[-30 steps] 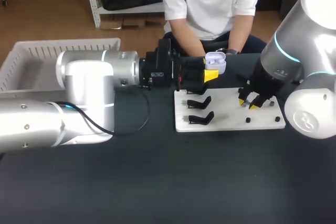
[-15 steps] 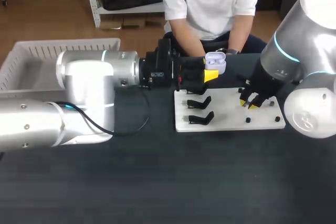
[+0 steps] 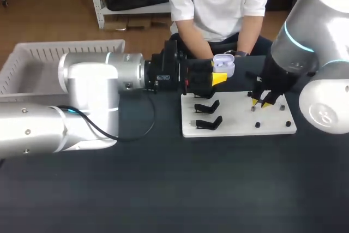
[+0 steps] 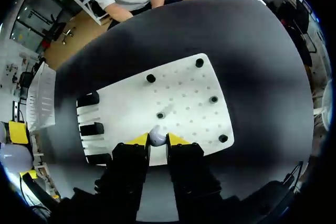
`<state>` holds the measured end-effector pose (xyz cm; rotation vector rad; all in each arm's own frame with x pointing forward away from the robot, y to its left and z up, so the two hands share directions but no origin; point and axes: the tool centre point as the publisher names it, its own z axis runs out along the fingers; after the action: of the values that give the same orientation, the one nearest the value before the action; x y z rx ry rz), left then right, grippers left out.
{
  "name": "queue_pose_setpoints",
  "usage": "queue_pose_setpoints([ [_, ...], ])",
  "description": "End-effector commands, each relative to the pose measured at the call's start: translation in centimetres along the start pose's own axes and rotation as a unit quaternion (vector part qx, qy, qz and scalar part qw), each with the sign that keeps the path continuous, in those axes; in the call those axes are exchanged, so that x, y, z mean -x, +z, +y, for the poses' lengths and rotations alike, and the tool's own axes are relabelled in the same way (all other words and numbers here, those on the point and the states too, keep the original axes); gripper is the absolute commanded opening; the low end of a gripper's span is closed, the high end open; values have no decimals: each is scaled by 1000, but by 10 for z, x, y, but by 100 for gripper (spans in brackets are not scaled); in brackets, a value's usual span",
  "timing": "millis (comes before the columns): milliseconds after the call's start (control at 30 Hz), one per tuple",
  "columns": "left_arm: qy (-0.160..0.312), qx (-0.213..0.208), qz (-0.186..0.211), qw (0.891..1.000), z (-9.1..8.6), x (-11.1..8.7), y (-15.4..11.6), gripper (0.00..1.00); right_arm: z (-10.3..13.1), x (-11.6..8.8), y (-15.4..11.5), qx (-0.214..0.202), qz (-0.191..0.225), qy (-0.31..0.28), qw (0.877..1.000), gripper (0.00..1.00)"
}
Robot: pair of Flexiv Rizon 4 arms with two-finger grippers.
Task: Pick up each earbud case from the left stands, insert the matching earbuds, close the lid, and place the case in the box.
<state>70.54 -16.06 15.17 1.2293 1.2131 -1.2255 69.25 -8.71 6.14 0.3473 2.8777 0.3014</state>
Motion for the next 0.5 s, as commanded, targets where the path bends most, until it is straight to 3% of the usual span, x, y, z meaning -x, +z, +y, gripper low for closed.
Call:
queue_pose_setpoints([
  [33, 2, 4, -1, 1000, -2, 0, 1, 0, -7, -20, -36, 14, 9, -65, 998, 0],
  [300, 2, 4, -1, 1000, -2, 0, 1, 0, -7, -63, -77, -8, 48, -232, 972, 0],
  [500, 2, 4, -1, 1000, -2, 0, 1, 0, -1, -81, -102, -30, 58, -304, 951, 0],
])
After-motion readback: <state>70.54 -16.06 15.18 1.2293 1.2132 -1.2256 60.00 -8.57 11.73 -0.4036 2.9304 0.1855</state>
